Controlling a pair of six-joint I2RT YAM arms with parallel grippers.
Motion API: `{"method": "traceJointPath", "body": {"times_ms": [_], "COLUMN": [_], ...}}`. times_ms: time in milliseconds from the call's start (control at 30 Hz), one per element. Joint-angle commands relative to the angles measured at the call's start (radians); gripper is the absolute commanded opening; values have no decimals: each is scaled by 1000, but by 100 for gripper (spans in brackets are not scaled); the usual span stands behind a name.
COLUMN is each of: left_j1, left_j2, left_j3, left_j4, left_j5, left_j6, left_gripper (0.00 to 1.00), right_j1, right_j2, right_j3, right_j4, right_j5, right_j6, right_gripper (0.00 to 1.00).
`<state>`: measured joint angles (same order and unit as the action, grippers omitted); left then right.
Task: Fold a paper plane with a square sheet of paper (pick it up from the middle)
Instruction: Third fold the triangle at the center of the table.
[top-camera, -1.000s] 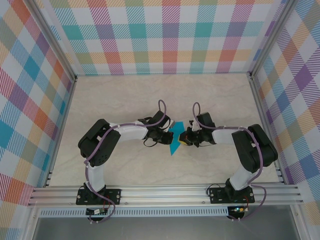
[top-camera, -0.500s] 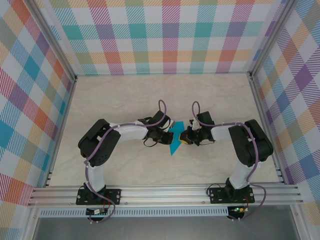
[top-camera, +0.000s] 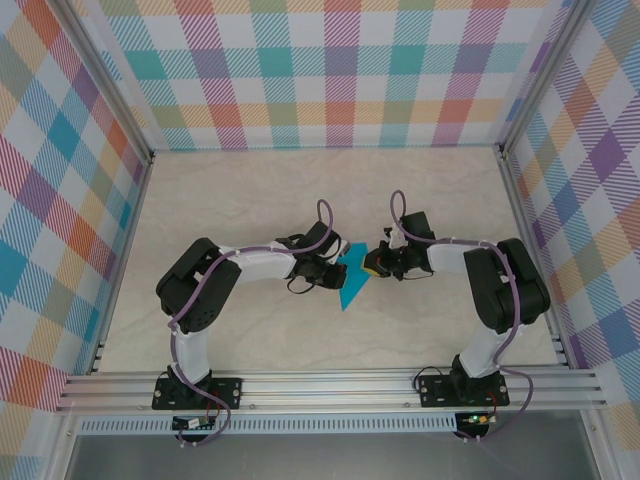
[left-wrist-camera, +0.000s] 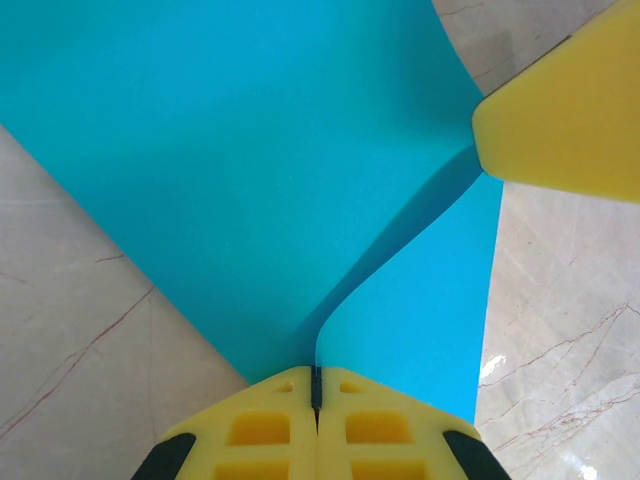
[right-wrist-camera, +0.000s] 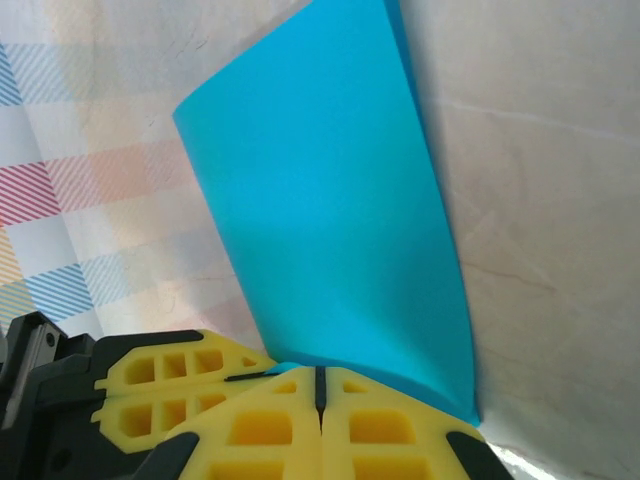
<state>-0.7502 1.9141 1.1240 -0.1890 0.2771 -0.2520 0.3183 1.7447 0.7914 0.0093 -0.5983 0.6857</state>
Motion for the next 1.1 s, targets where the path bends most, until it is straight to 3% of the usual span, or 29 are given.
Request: {"method": "traceJointPath", "body": {"times_ms": [0,300,533,1067], "left_j1": [5,3,4,4], "left_j2": [45,43,41,35], "left_j3": [-13,-15,-19,-7], "left_j4": [-81,-81,-110,-129], "left_j5": [-41,-44,-42,-43], "left_j6": [19,23,23,29], "left_gripper": [0,0,0,0], "right_j1": [-3,-12,-48,-65], "right_j2": [42,75,9,93], "right_j3": [-2,2,8,-9], "right_j4": [-15,-28,28,0], "right_j5": [2,40,-92,-13], "right_j6": [-35,-45,-21,-94], "right_gripper": [0,0,0,0]}}
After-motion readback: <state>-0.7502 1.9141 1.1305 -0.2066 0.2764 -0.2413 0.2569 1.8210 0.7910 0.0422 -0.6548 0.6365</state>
